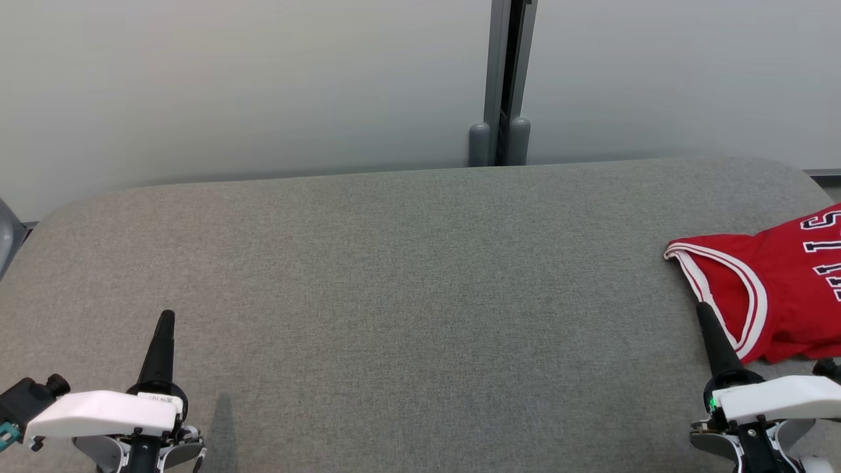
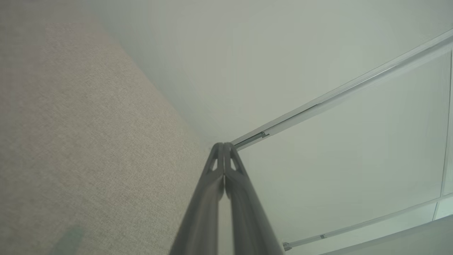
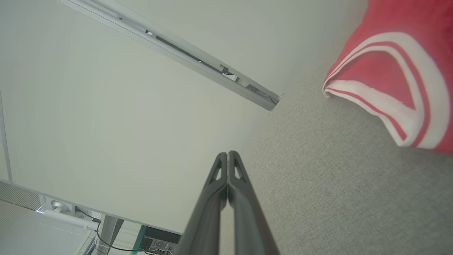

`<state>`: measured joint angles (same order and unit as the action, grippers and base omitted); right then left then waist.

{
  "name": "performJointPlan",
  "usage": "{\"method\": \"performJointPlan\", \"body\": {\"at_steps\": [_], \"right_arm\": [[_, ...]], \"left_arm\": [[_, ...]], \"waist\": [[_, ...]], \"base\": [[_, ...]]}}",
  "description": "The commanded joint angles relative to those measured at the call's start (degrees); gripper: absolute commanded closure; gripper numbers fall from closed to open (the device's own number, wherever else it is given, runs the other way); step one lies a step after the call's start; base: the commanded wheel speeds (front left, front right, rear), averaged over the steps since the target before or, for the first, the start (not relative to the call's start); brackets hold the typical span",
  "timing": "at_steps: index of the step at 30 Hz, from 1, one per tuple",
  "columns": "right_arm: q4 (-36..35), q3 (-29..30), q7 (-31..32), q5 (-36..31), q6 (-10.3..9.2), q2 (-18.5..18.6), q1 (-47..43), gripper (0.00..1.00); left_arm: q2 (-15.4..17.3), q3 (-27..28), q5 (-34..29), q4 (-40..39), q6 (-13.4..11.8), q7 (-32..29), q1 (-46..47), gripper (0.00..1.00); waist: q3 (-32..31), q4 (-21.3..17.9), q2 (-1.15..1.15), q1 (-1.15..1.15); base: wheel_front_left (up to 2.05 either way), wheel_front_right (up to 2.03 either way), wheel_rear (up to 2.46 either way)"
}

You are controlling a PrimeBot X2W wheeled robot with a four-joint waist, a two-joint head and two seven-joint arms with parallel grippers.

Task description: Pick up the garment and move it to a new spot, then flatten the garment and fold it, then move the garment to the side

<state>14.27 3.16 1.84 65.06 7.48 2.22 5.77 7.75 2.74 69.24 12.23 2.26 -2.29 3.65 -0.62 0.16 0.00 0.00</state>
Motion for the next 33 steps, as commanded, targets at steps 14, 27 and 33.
{"method": "performJointPlan", "body": {"at_steps": [14, 27, 33], "right_arm": [[1.02, 0.49, 1.13, 8.09, 0.02, 0.66, 2.62, 1.00], [2.19, 0.78, 1.71, 14.44, 0.02, 0.75, 3.57, 1.00], [2.51, 0.90, 2.07, 17.17, 0.02, 0.79, 3.97, 1.00]], "left_arm": [[-1.13, 2.23, 6.80, 0.63, 1.36, -1.73, 2.69, 1.00], [-2.21, 3.74, 12.01, 1.45, 2.04, -3.13, 3.85, 1.00], [-2.74, 4.40, 14.30, 1.82, 2.38, -3.75, 4.50, 1.00]], "waist": [[0.13, -0.04, 0.00, 0.00], [0.25, -0.08, 0.00, 0.00], [0.31, -0.09, 0.00, 0.00]], "base": [[0.00, 0.00, 0.00], [0.00, 0.00, 0.00], [0.00, 0.00, 0.00]]}}
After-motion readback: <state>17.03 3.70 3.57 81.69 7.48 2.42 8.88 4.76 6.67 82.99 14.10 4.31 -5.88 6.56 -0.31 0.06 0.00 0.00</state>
